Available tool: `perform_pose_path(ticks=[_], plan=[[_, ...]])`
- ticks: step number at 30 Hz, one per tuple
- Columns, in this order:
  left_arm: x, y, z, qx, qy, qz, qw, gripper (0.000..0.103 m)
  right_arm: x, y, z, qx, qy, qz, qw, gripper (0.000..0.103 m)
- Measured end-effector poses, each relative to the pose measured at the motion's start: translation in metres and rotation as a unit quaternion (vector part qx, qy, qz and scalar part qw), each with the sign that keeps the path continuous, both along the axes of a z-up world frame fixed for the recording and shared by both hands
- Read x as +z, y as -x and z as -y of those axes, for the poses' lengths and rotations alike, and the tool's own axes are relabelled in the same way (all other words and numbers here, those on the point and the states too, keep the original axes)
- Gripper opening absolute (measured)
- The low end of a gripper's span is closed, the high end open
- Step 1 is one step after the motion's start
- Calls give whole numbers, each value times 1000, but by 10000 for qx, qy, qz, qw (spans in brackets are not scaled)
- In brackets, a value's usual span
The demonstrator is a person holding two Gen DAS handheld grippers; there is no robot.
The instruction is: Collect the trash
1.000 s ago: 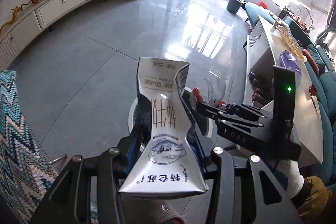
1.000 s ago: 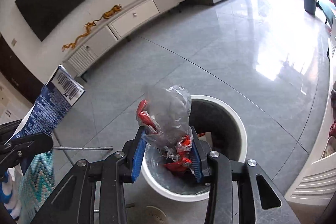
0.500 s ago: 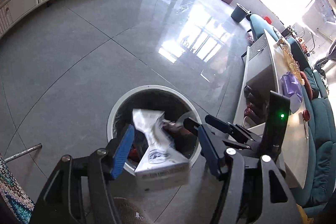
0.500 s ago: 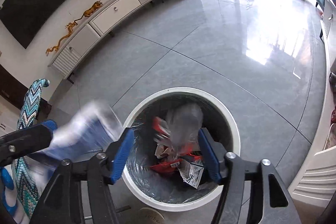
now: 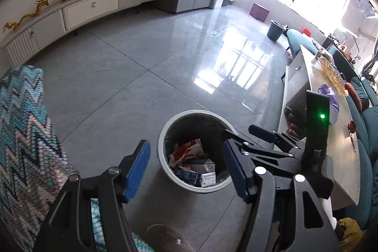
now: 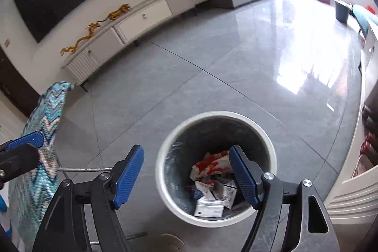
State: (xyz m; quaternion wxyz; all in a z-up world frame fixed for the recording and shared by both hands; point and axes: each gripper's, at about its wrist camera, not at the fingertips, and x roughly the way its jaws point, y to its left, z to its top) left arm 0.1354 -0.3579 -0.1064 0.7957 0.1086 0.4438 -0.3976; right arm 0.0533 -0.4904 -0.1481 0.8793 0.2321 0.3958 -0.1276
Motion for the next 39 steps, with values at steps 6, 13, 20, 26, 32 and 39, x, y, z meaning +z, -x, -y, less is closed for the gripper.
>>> perform_pose_path(ticks=[6, 13, 20, 26, 32, 39], plan=[[36, 14, -74, 726, 97, 613, 9954, 62, 49, -4, -71, 547, 466, 363, 9968, 81], [76, 21, -192, 1621, 169, 1234, 9789, 63, 104, 4, -159, 1187, 992, 835, 9844, 87], [104, 5, -304, 2360, 262, 1473, 9602, 64, 138, 13, -227, 1634, 1432, 1155, 9693, 94], [113, 1, -375, 2745, 74, 1704, 9463, 65, 147, 16, -261, 1843, 1628, 1204, 9618, 97], [112, 28, -416, 2900, 101, 1795, 9400, 72, 147, 21, -287, 1956, 1715, 1249, 9575, 97], [113, 68, -426, 3202, 58, 2137, 9229, 74, 155, 39, -313, 2051, 1902, 1410, 9497, 99]])
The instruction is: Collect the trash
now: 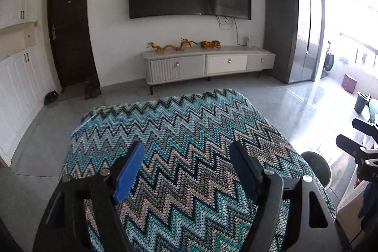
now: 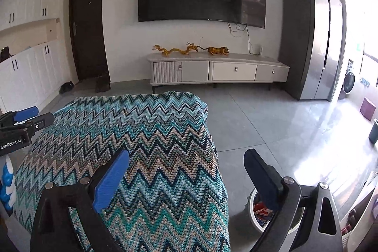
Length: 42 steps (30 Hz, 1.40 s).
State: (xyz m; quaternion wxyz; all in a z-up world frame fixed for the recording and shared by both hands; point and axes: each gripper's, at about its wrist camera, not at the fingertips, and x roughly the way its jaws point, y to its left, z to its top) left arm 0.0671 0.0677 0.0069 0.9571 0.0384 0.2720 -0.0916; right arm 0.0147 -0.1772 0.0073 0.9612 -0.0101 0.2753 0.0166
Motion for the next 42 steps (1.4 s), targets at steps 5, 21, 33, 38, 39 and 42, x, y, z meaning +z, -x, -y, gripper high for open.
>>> perform_pose_path(ticks=[5, 21, 33, 38, 39, 42], plan=[[11, 29, -1, 369, -30, 512, 9980, 79, 10, 15, -13, -76, 163, 286, 9994, 100], [22, 71, 22, 526, -10, 957, 9940, 88, 19, 44, 6, -476, 49, 769, 9959, 103], [4, 52, 28, 560, -211, 624, 9963, 88, -4, 35, 36, -960, -113, 558, 9937, 103], [-1, 45, 29, 544, -200, 551, 9968, 88, -10, 31, 42, -1049, -110, 526, 9930, 103], [-1, 44, 29, 541, -197, 544, 9969, 88, -11, 31, 42, -1058, -103, 520, 9930, 103], [-1, 41, 29, 530, -194, 544, 9969, 88, -14, 28, 43, -1067, -93, 496, 9930, 103]])
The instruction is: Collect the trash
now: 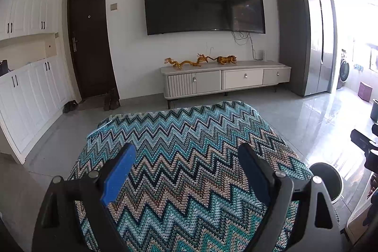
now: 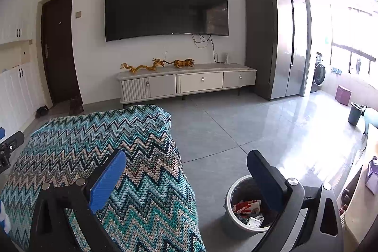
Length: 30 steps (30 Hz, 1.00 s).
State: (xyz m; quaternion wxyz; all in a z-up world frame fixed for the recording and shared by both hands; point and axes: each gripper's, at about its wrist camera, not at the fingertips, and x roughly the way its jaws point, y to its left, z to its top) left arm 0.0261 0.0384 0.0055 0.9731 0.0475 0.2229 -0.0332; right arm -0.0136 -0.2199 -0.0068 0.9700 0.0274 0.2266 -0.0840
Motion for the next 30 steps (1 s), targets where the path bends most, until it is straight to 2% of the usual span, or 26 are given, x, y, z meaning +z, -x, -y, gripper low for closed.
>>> perform_pose_path(ticks=[11, 30], plan=[[-1, -1, 10, -32, -96, 81, 9999, 88, -2, -4, 0, 11, 49, -4, 10000, 103], [-7, -8, 14, -141, -89, -56, 9998, 88, -7, -10, 4, -6, 49, -64, 10000, 103]])
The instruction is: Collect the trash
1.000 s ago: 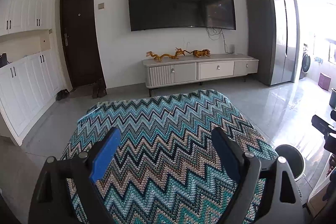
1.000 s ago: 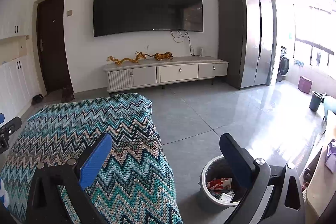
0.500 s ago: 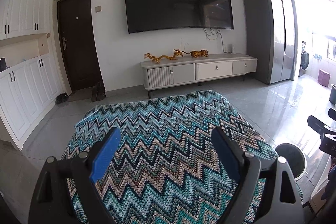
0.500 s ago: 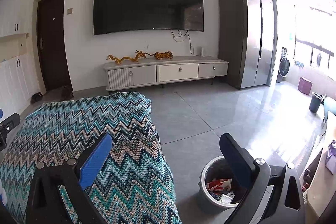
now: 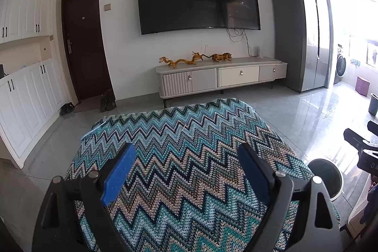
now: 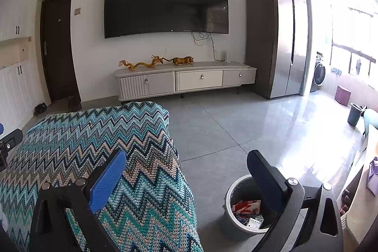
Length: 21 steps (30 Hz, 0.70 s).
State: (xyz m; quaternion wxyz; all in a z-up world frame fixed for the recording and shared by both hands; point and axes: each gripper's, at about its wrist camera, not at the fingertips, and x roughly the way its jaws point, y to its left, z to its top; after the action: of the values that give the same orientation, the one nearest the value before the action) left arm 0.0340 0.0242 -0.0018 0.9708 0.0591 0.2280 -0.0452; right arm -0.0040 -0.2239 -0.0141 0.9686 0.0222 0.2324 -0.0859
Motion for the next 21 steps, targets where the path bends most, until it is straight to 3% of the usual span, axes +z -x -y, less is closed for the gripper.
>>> perform_pose_path(ticks=[21], plan=[[0, 2, 2, -119, 93, -88, 9998, 88, 0, 0, 0, -14, 24, -5, 10000, 103]])
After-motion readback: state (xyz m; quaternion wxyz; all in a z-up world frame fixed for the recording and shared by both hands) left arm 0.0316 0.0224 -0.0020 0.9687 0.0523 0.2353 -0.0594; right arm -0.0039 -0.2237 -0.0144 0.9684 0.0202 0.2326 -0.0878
